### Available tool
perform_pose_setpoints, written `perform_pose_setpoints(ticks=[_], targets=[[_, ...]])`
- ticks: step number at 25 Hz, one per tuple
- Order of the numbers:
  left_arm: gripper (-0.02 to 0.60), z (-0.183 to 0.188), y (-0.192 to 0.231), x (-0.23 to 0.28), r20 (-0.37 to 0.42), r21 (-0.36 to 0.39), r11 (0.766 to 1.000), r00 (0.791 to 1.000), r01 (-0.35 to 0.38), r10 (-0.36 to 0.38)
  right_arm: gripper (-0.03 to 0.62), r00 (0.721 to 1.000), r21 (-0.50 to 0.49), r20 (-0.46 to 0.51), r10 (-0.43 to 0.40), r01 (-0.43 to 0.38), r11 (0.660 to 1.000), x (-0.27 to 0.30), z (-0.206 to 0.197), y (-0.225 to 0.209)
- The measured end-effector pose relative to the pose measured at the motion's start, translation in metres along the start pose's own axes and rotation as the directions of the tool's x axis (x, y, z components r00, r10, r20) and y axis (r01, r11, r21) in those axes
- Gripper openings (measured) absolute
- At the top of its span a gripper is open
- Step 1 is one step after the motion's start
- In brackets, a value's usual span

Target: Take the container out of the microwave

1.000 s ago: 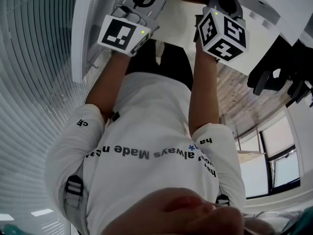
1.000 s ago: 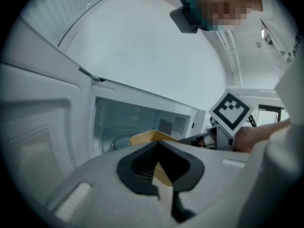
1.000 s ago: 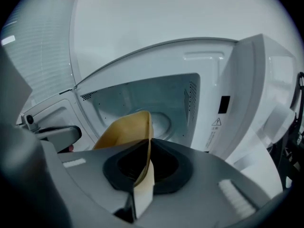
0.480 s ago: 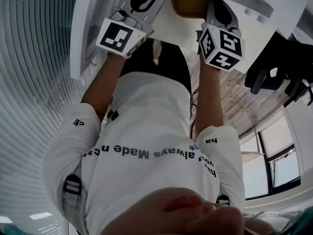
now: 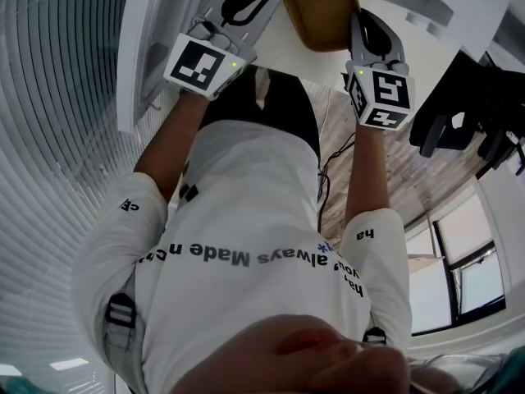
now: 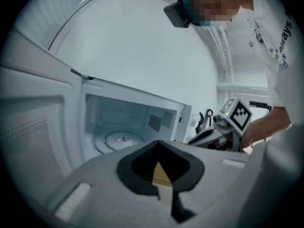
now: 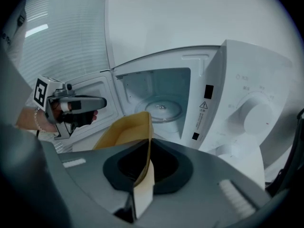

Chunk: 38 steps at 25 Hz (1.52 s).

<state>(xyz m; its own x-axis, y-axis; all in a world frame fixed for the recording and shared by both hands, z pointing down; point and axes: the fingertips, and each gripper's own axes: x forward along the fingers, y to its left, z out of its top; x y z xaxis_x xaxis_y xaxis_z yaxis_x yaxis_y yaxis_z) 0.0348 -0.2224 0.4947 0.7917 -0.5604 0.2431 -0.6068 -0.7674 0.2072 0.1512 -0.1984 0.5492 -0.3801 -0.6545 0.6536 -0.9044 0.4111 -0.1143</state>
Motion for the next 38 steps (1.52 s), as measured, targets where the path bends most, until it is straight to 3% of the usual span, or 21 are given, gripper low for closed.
perform_pose_setpoints(ticks=[10,22,29,38], targets=[[0.003,-0.010,-0.009,0.005,-0.031,-0.010,1.000,0.999,0.023,-0.024,0.014,0.990,-0.223,-0.055,0.128,-0.137,0.965,-0.013,-0.028,-0.012],[0.003,-0.022,-0.019,0.009,-0.057,-0.011,0.999,0.997,0.044,-0.044,0.014,0.967,-0.359,-0.139,0.212,-0.249,0.899,-0.016,-0.059,-0.025],[0.004,-0.030,-0.025,0.009,-0.073,-0.004,0.998,0.996,0.057,-0.057,0.014,0.951,-0.454,-0.210,0.228,-0.301,0.838,-0.015,-0.073,-0.030],[0.004,-0.037,-0.027,0.009,-0.090,-0.005,0.998,0.994,0.058,-0.058,0.021,0.942,-0.595,-0.289,0.172,-0.317,0.739,-0.001,-0.093,-0.045]])
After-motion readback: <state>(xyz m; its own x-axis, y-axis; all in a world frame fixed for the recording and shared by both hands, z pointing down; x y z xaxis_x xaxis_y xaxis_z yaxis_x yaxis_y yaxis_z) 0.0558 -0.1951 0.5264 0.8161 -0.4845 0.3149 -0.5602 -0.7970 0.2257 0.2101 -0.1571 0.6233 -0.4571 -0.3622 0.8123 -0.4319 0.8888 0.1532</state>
